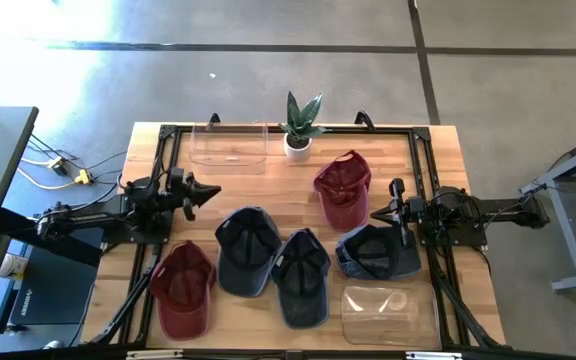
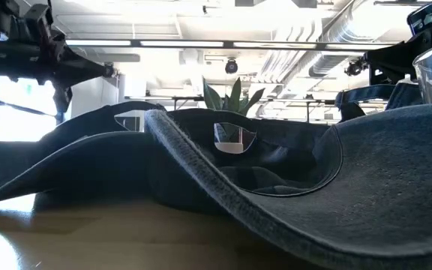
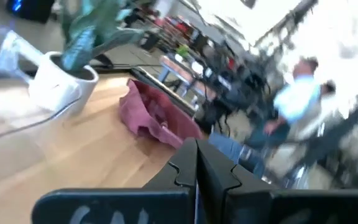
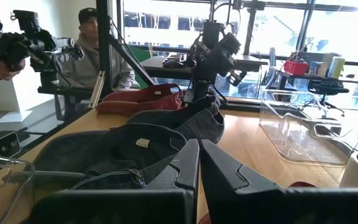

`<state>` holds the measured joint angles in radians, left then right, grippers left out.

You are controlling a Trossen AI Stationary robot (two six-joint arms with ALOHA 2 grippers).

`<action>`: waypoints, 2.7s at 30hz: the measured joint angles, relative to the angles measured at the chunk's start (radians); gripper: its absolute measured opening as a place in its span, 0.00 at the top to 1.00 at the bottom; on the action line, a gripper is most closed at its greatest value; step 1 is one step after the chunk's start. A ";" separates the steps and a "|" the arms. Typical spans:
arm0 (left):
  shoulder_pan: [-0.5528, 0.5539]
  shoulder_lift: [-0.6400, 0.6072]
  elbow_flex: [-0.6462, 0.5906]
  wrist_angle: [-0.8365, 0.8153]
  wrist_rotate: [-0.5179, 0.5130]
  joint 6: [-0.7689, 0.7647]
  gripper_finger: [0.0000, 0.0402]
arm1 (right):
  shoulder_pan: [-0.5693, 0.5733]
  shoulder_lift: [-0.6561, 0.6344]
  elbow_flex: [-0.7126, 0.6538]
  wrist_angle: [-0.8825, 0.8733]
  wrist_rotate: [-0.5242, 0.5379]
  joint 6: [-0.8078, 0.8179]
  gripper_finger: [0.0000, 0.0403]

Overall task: Pick & Place hat
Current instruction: Put the left blue cap into the top transparent bin

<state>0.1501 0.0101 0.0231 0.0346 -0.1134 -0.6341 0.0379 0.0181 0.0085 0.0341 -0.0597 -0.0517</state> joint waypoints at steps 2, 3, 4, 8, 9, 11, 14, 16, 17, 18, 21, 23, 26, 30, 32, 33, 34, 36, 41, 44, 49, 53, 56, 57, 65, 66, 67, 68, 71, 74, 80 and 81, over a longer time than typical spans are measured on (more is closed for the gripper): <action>0.000 0.021 0.001 0.026 0.010 -0.026 1.00 | 0.000 0.000 0.000 0.000 0.000 0.000 0.97; 0.000 0.040 0.006 0.031 0.016 -0.032 1.00 | 0.000 0.000 0.000 0.000 0.000 0.000 0.97; 0.000 0.061 0.017 0.014 0.017 -0.045 1.00 | 0.000 0.000 0.000 0.000 0.000 0.000 0.97; 0.000 0.209 0.115 -0.043 0.016 -0.054 1.00 | 0.000 0.000 0.000 0.000 0.000 0.000 0.97; 0.000 0.251 0.148 -0.078 0.012 -0.056 1.00 | 0.000 0.000 0.000 0.000 0.000 0.000 0.97; 0.000 0.341 0.223 -0.176 -0.005 -0.085 1.00 | 0.000 0.000 0.000 0.000 0.000 0.000 0.97; 0.000 0.501 0.348 -0.294 -0.027 -0.138 0.98 | 0.000 0.000 0.000 0.000 0.000 0.000 0.97; 0.001 0.608 0.425 -0.381 -0.034 -0.158 0.95 | 0.000 0.000 0.000 0.000 0.000 0.000 0.97; 0.001 0.659 0.461 -0.420 -0.032 -0.161 0.93 | 0.000 0.000 0.000 0.000 0.000 0.000 0.97; 0.001 0.711 0.494 -0.454 -0.024 -0.169 0.90 | 0.000 0.000 0.000 0.000 0.000 0.000 0.97; 0.005 0.860 0.586 -0.512 0.021 -0.220 0.78 | 0.000 0.000 0.000 0.000 0.000 0.000 0.97; 0.033 0.946 0.624 -0.540 0.084 -0.232 0.69 | 0.000 0.000 0.000 0.000 0.000 0.000 0.97; 0.102 1.063 0.672 -0.532 0.253 -0.235 0.56 | 0.000 0.000 0.000 0.000 0.000 0.000 0.97; 0.196 1.181 0.706 -0.543 0.514 -0.228 0.45 | 0.000 0.000 0.000 0.000 0.000 0.000 0.97; 0.226 1.208 0.732 -0.538 0.639 -0.212 0.44 | 0.000 0.000 0.000 0.000 0.000 0.000 0.97; 0.235 1.210 0.744 -0.550 0.686 -0.200 0.44 | 0.000 0.000 0.000 0.000 0.000 0.000 0.97; 0.241 1.209 0.764 -0.575 0.719 -0.180 0.45 | 0.000 0.000 0.000 0.000 0.000 0.000 0.97; 0.242 1.209 0.819 -0.626 0.733 -0.119 0.47 | 0.000 0.000 0.000 0.000 0.000 0.000 0.97; 0.214 1.188 1.007 -0.836 0.635 0.147 0.57 | 0.000 0.000 0.000 0.000 0.000 0.000 0.97; 0.151 1.189 1.076 -0.895 0.526 0.314 0.62 | 0.000 0.000 0.000 0.000 0.000 0.000 0.97; 0.092 1.190 1.097 -0.897 0.379 0.426 0.61 | 0.000 0.000 0.000 0.000 0.000 0.000 0.97; 0.077 1.226 1.097 -0.888 0.347 0.452 0.52 | 0.000 0.000 0.000 0.000 0.000 0.000 0.97; 0.074 1.274 1.096 -0.890 0.318 0.451 0.43 | 0.000 0.000 0.000 0.000 0.000 0.000 0.97; 0.066 1.292 1.096 -0.890 0.314 0.451 0.41 | 0.000 0.000 0.000 0.000 0.000 0.000 0.97; 0.012 1.443 1.095 -0.882 0.207 0.501 0.49 | 0.000 0.000 0.000 0.000 0.000 0.000 0.97; 0.002 1.455 1.095 -0.873 0.185 0.508 0.52 | 0.000 0.000 0.000 0.000 0.000 0.000 0.97; -0.004 1.466 1.095 -0.861 0.170 0.510 0.55 | 0.000 0.000 0.000 0.000 0.000 0.000 0.97; -0.011 1.480 1.096 -0.849 0.153 0.510 0.58 | 0.000 0.000 0.000 0.000 0.000 0.000 0.97; -0.029 1.499 1.095 -0.838 0.116 0.510 0.70 | 0.000 0.000 0.000 0.000 0.000 0.000 0.97; -0.035 1.501 1.096 -0.839 0.084 0.507 0.84 | 0.000 0.000 0.000 0.000 0.000 0.000 0.97; -0.040 1.471 1.178 -0.928 0.011 0.471 0.96 | 0.000 0.000 0.000 0.000 0.000 0.000 0.97; -0.048 1.459 1.207 -0.944 -0.024 0.467 0.96 | 0.000 0.000 0.000 0.000 0.000 0.000 0.97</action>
<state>0.1023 1.4693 1.2299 -0.9097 -0.1374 -0.1666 0.0376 0.0182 0.0082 0.0338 -0.0594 -0.0521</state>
